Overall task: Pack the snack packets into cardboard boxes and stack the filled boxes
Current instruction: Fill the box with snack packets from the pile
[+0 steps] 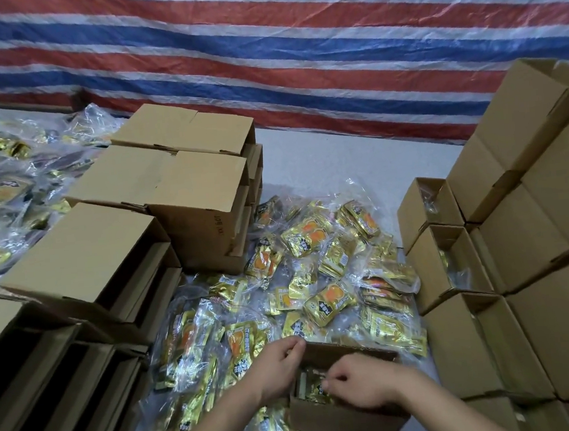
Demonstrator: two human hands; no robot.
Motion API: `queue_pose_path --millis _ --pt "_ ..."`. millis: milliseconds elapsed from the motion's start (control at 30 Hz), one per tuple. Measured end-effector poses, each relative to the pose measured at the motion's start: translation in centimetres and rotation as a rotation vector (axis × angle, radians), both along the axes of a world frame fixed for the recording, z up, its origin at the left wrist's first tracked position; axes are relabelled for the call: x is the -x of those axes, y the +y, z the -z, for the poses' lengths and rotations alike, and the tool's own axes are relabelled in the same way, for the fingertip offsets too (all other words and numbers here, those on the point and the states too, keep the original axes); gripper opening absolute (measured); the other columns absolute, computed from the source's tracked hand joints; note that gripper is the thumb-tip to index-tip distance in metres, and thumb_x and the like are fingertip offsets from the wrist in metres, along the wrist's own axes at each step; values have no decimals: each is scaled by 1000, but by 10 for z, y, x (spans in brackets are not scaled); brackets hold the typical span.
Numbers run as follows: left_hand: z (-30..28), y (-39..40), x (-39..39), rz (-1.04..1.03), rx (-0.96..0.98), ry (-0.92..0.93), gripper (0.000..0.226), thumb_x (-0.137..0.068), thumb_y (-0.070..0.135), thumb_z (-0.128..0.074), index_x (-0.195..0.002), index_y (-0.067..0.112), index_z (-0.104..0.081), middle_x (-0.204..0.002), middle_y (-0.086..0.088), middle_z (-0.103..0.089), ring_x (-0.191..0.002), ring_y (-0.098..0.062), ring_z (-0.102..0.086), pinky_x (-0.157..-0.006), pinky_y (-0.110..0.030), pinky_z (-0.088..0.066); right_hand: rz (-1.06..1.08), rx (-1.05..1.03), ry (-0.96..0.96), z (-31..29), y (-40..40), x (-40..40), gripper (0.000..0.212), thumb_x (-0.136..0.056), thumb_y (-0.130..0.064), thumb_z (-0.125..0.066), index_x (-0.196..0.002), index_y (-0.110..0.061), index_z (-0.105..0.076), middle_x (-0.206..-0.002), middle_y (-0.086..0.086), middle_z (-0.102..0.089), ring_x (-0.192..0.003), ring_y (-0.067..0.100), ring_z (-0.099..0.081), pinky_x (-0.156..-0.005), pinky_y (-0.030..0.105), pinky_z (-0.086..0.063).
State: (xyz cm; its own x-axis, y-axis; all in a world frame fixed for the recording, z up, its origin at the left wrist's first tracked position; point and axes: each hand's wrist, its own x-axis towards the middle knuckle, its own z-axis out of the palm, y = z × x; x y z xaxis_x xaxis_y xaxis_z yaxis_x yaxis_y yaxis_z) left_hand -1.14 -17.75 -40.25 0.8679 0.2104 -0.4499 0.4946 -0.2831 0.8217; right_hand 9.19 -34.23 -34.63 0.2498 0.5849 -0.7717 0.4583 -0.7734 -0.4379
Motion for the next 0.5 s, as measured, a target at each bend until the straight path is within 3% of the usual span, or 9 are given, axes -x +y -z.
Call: queue_pose_path --millis 33,100,167,233,267,333,400,500 --pt "1 0 0 -7 -11 -4 29 -104 44 -42 -94 32 -66 -94 5 -71 -89 -10 -65 -78 -23 -50 -64 82 11 3 5 5 45 -97 -60 -34 -89 -29 -66 -99 -1 -67 -99 19 -60 -82 35 -44" --pt "2 1 0 -18 -23 -3 27 -105 43 -42 -96 33 -66 -97 0 -71 -86 -16 -65 -76 -25 -49 -79 228 27 12 13 13 65 -94 -68 -23 -129 -28 -59 -140 4 -55 -120 21 -53 -96 37 -38" --pt "2 1 1 -30 -1 -1 25 -105 42 -42 -99 35 -66 -100 -3 -72 -82 -19 -62 -70 -25 -46 7 256 117 16 18 17 70 -97 -67 -24 -142 -21 -50 -148 6 -48 -116 18 -52 -94 31 -35" --pt "2 2 2 -28 -5 -9 26 -105 41 -43 -99 32 -67 -98 0 -71 -84 -17 -63 -72 -24 -48 3 227 129 14 16 16 64 -99 -63 -22 -134 -22 -56 -145 7 -51 -121 20 -52 -95 33 -35" --pt "2 1 2 -23 -13 -16 28 -105 40 -43 -98 29 -67 -97 0 -71 -87 -17 -63 -76 -24 -49 23 184 87 12 14 15 58 -99 -62 -22 -120 -25 -62 -136 6 -57 -120 21 -53 -95 36 -37" --pt "1 0 0 -8 -19 -24 31 -105 40 -43 -96 25 -67 -95 -1 -70 -89 -16 -64 -83 -27 -49 100 32 21 8 10 11 48 -99 -59 -28 -85 -24 -58 -97 0 -64 -97 18 -58 -81 32 -41" --pt "-1 -2 -1 -2 -23 -22 31 -105 41 -42 -96 25 -67 -91 1 -70 -82 -10 -62 -77 -24 -48 174 -43 38 7 9 6 44 -98 -57 -31 -79 -22 -51 -77 -3 -58 -77 16 -54 -71 31 -40" --pt "-3 -1 0 -6 -21 -15 29 -105 41 -43 -99 28 -68 -93 3 -70 -81 -7 -62 -72 -20 -47 62 -13 49 7 11 8 48 -98 -56 -26 -89 -22 -58 -96 5 -60 -85 16 -53 -73 31 -39"
